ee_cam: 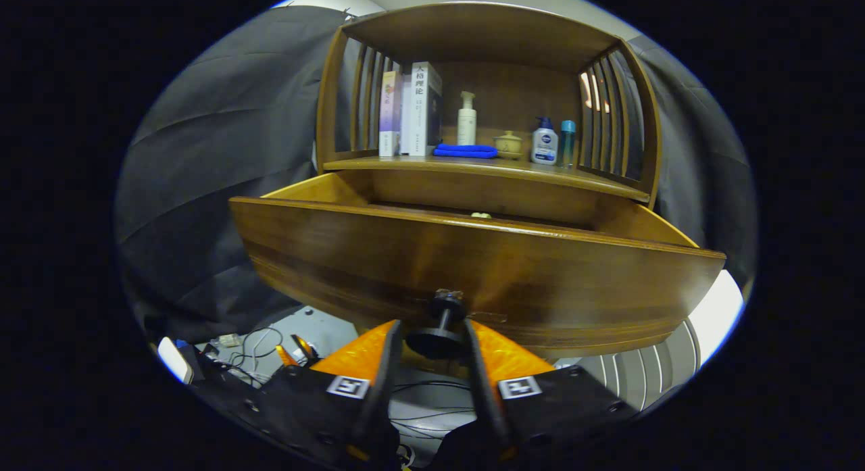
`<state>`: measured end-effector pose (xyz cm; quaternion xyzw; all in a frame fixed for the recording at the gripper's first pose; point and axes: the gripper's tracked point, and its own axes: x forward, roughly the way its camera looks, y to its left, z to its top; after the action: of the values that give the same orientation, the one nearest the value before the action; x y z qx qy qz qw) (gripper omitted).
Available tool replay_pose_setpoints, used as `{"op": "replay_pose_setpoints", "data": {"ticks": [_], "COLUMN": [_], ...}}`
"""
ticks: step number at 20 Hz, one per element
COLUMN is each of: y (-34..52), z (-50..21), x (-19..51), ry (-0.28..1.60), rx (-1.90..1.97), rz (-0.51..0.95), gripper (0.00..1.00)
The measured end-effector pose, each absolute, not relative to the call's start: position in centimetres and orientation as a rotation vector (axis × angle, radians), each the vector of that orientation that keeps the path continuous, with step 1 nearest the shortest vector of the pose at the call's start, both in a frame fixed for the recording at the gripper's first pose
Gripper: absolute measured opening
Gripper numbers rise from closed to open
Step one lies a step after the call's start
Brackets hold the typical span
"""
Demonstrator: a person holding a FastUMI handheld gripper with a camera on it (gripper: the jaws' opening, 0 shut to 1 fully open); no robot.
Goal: Pull open the drawer, take out the items inside it, and place them on the countertop above the cabinet.
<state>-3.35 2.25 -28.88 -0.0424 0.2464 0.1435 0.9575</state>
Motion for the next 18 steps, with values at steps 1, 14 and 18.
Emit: {"op": "replay_pose_setpoints", "data": {"ticks": [1,14,18], "y": [2.0,-2.5,-3.7], "z": [-28.5,-18.9,-16.1], "x": [-3.8,-4.0,-1.1], "ry": [0.497,0.479,0.484], "rx": [-0.078,-0.017,-0.018], "rz": [0.297,0.292,0.275], "gripper": [0.82,0.99,0.99]}}
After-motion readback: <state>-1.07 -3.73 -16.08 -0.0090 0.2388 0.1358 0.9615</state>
